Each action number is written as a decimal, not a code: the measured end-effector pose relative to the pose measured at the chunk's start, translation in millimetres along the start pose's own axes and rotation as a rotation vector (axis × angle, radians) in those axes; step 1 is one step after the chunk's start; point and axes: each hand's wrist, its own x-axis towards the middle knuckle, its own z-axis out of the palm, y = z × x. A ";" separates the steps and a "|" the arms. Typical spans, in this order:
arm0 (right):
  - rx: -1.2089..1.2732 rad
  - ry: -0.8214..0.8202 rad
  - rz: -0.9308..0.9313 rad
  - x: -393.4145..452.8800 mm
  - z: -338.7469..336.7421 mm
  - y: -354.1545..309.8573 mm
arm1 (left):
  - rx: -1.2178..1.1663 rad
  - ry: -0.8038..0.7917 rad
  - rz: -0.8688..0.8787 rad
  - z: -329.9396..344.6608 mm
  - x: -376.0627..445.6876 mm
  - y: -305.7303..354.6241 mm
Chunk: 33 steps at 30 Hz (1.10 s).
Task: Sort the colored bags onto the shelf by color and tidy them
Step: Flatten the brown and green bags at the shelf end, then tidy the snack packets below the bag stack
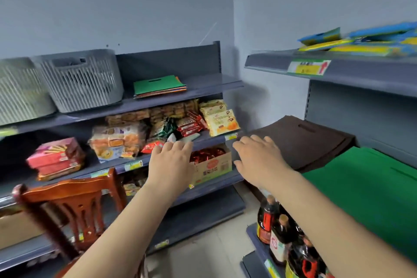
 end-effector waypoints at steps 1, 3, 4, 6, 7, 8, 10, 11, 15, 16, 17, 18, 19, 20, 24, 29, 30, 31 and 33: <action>0.004 0.003 -0.017 16.4 4.6 -7.9 | 0.009 -0.003 -0.015 6.3 6.6 -14.4; 0.019 0.009 -0.045 46.2 12.8 -21.0 | 0.019 -0.024 -0.060 17.1 19.4 -40.5; 0.030 0.015 -0.061 61.1 16.3 -26.4 | 0.021 -0.036 -0.082 22.5 26.2 -52.3; 0.057 0.023 -0.090 89.8 22.9 -35.5 | 0.018 -0.063 -0.124 33.1 39.9 -73.6; 0.072 0.026 -0.104 104.0 26.4 -39.2 | 0.019 -0.074 -0.141 37.9 46.8 -82.7; 0.083 0.030 -0.117 118.8 29.9 -42.5 | 0.022 -0.081 -0.156 42.8 53.8 -91.2; 0.102 0.045 -0.148 151.2 38.4 -47.4 | 0.030 -0.073 -0.190 54.2 70.5 -107.5; 0.112 0.053 -0.165 168.3 42.6 -49.5 | 0.036 -0.068 -0.205 60.0 79.5 -115.5; 0.128 0.084 -0.228 237.7 58.8 -56.3 | 0.066 -0.086 -0.288 85.4 118.7 -145.2; 0.134 0.089 -0.245 254.1 62.3 -57.5 | 0.067 -0.090 -0.311 92.1 128.8 -151.8; 0.143 0.094 -0.263 270.9 65.5 -58.3 | 0.067 -0.091 -0.332 97.5 139.4 -158.2; 0.157 0.093 -0.276 287.2 68.4 -58.7 | 0.063 -0.091 -0.353 102.1 149.6 -163.9; 0.173 0.086 -0.284 302.5 71.4 -59.0 | 0.051 -0.095 -0.372 105.8 159.6 -168.7; 0.190 0.077 -0.291 317.7 74.8 -59.4 | 0.039 -0.096 -0.387 109.1 169.3 -173.0; 0.222 0.070 -0.318 376.3 91.0 -60.8 | 0.019 -0.069 -0.436 125.4 203.5 -193.4; 0.266 0.084 -0.358 444.3 106.4 -64.9 | -0.003 -0.062 -0.446 149.5 243.3 -222.1; 0.265 0.089 -0.367 457.4 109.4 -66.7 | -0.005 -0.058 -0.447 154.7 251.3 -228.3; 0.264 0.090 -0.375 470.4 112.2 -68.9 | -0.016 -0.050 -0.448 160.8 259.3 -235.2; 0.261 0.092 -0.386 496.7 117.2 -74.4 | -0.041 -0.008 -0.445 172.1 276.5 -248.8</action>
